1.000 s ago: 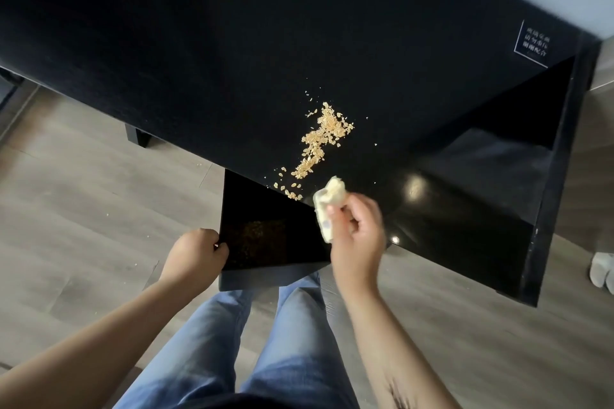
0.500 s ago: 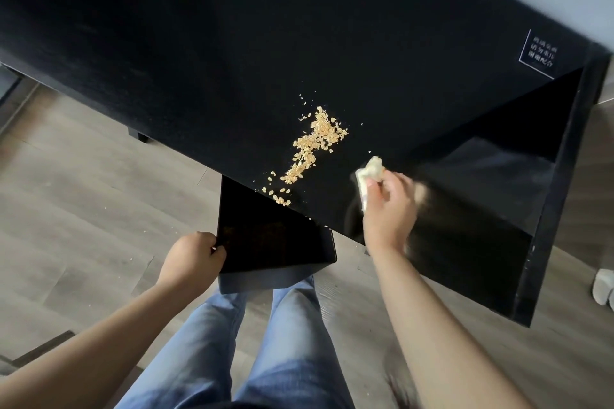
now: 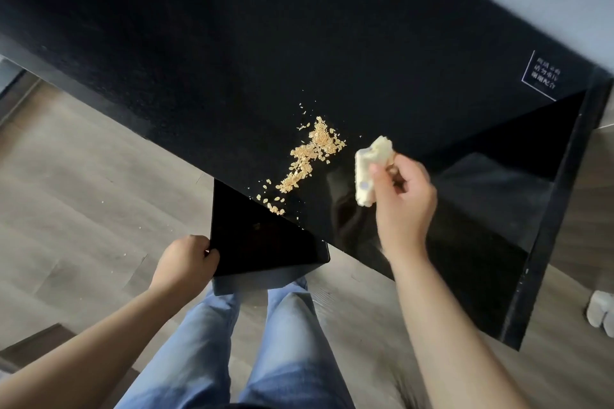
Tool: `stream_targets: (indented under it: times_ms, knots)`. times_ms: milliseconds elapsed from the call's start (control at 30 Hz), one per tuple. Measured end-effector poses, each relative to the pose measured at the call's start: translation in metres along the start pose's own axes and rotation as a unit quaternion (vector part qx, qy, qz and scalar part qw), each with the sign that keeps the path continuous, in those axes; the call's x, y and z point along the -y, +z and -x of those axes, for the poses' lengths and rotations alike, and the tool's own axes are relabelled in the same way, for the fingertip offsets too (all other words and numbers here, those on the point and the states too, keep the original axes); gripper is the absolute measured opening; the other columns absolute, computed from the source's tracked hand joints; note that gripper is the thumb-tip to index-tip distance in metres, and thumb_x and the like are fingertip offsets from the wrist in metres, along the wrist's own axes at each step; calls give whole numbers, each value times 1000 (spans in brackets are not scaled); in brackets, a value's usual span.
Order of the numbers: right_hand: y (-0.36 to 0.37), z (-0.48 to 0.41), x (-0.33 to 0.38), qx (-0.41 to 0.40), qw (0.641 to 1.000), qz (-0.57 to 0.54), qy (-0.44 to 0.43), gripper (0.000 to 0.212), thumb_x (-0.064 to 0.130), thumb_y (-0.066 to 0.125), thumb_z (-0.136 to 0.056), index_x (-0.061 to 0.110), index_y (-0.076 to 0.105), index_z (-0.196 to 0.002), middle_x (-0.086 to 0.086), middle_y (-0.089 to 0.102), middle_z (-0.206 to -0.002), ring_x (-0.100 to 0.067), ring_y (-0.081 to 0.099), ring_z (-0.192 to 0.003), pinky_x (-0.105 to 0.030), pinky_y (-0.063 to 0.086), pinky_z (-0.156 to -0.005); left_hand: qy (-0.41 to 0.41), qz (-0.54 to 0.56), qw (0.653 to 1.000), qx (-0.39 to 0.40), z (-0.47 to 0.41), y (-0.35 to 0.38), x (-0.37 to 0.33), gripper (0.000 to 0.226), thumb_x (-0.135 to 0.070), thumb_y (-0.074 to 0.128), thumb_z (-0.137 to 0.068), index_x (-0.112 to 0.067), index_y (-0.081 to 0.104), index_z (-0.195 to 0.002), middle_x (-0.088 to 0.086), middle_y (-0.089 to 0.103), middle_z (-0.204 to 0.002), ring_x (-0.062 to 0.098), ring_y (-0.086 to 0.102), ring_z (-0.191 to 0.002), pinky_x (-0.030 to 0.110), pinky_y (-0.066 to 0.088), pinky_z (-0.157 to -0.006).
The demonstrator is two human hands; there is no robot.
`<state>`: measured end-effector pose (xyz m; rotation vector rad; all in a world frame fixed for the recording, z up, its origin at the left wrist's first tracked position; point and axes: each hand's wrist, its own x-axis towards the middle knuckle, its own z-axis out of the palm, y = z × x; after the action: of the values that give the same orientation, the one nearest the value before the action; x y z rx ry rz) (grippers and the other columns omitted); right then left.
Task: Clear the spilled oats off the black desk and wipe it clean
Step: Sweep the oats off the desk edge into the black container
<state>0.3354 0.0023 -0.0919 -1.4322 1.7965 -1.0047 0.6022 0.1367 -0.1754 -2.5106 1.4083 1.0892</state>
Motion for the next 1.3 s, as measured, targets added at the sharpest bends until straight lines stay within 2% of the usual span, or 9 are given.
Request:
stream_targets:
  times_ms: [167,267,367,633,833,1000,1167,1233,1300]
  knots:
    - [-5,-83,-19,-29,997,64,26,6,20,65,-85,16,62,-82,2,54,-97,7,50,-79,-8,38,-70,-9,2,1000,-1,1,3,-1,26,-11,52,-80,5,53,-60,20,61,-59,25,39,-47,29,30,-47]
    - [14,-109,-36,-12,990,139,-11,10,23,66,-83,13,66,-84,4,50,-107,-12,50,-101,-10,36,-76,-12,10,1000,-5,2,4,0,27,-11,52,-81,5,51,-59,19,59,-58,25,38,-46,29,30,-47]
    - [33,-116,-47,12,979,199,-32,17,26,61,-87,11,67,-90,-1,52,-117,-19,49,-108,-15,33,-76,-16,11,1000,-6,1,5,-2,27,-12,52,-81,5,52,-60,19,59,-58,24,38,-47,29,29,-47]
    - [69,-27,-41,77,979,141,-124,9,15,70,-83,8,68,-88,-2,61,-102,-17,48,-91,-2,27,-75,-18,21,1000,2,-3,4,-6,26,-12,52,-81,4,54,-61,19,60,-58,26,40,-48,29,31,-48]
    - [96,58,-23,213,964,72,-139,18,24,65,-87,10,72,-95,4,61,-100,-14,51,-91,-16,40,-76,-8,23,1000,2,-6,-5,-6,27,-12,52,-81,3,54,-59,18,58,-57,33,48,-51,31,35,-47]
    - [74,42,-1,152,982,9,-111,13,27,69,-85,14,71,-82,9,59,-95,-21,58,-88,-27,47,-74,-5,31,1000,0,-6,-8,-3,29,-13,52,-83,3,55,-59,18,58,-55,33,48,-49,29,32,-47]
    - [46,-48,-2,32,994,54,-90,19,19,70,-82,15,61,-66,0,58,-90,-2,52,-81,-8,35,-71,-6,39,999,-6,-7,-11,3,29,-12,52,-83,3,54,-59,18,58,-54,37,52,-53,30,33,-47]
    - [49,-81,-4,10,994,88,-68,34,18,67,-83,29,46,-59,1,56,-92,-7,52,-80,-6,33,-69,-8,41,999,-8,-6,-12,5,28,-12,52,-82,3,54,-58,17,59,-54,38,55,-56,32,37,-48]
    - [59,-103,-7,7,993,111,-38,40,19,64,-85,35,39,-59,3,54,-95,-14,56,-86,-13,40,-72,-11,43,999,-8,-7,-13,6,28,-12,52,-82,3,53,-59,17,60,-55,37,54,-54,33,39,-48]
